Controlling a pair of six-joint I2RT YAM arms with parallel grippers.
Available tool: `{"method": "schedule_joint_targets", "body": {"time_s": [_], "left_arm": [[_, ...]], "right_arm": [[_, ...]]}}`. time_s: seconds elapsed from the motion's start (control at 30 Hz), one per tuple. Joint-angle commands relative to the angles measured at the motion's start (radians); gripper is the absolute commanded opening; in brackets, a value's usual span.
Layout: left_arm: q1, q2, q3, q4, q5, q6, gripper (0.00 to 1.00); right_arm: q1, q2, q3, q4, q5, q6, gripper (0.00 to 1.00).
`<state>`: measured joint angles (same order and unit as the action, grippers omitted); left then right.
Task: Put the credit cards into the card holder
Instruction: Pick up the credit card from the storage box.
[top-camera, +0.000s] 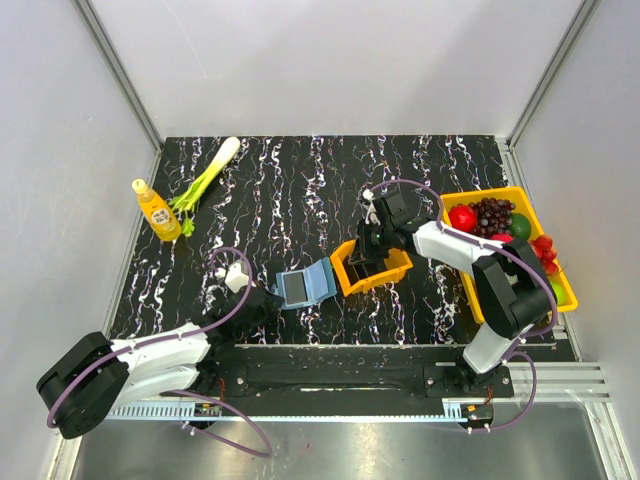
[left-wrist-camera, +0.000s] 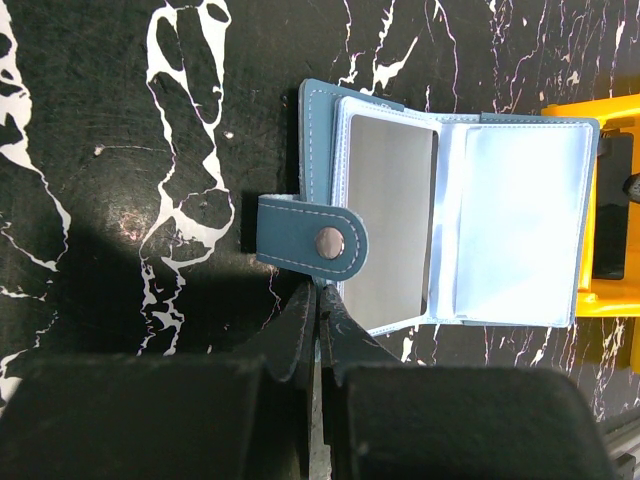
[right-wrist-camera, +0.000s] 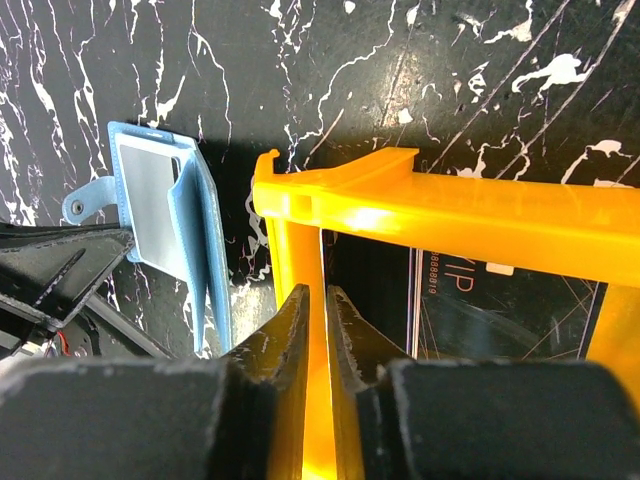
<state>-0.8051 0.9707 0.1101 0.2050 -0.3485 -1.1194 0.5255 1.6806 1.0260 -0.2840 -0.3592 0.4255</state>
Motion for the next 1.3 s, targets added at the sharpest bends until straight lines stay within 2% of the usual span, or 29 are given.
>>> {"method": "schedule_joint_targets", "body": {"time_s": [0.0, 0.2, 0.3, 0.37, 0.4, 0.73, 1.13, 1.27], "left_arm": [[0.000, 0.013, 0.026, 0.017, -0.001, 0.001, 0.00], [-0.002, 0.010, 0.026, 0.019, -0.003, 0.003, 0.00], [-0.002, 0.006, 0.026, 0.016, -0.001, 0.004, 0.00], [0.000, 0.002, 0.026, 0.013, -0.004, 0.004, 0.00], [0.001, 0.000, 0.026, 0.013, -0.004, 0.004, 0.00], [0.000, 0.003, 0.030, 0.010, -0.006, 0.006, 0.00], [0.000, 0.003, 0.031, 0.004, -0.006, 0.004, 0.00], [0.000, 0.000, 0.033, 0.005, -0.006, 0.004, 0.00]], "right_arm": [[0.016, 0.008, 0.023, -0.004, 0.006, -0.027, 0.17], [0.060, 0.030, 0.066, -0.053, 0.071, -0.057, 0.17], [0.091, 0.028, 0.082, -0.079, 0.161, -0.067, 0.07], [0.113, 0.016, 0.089, -0.092, 0.210, -0.080, 0.05], [0.128, 0.007, 0.097, -0.101, 0.238, -0.091, 0.00], [0.234, -0.090, 0.140, -0.165, 0.569, -0.125, 0.00], [0.271, -0.182, 0.158, -0.188, 0.703, -0.132, 0.00], [0.286, -0.217, 0.169, -0.175, 0.669, -0.107, 0.00]]}}
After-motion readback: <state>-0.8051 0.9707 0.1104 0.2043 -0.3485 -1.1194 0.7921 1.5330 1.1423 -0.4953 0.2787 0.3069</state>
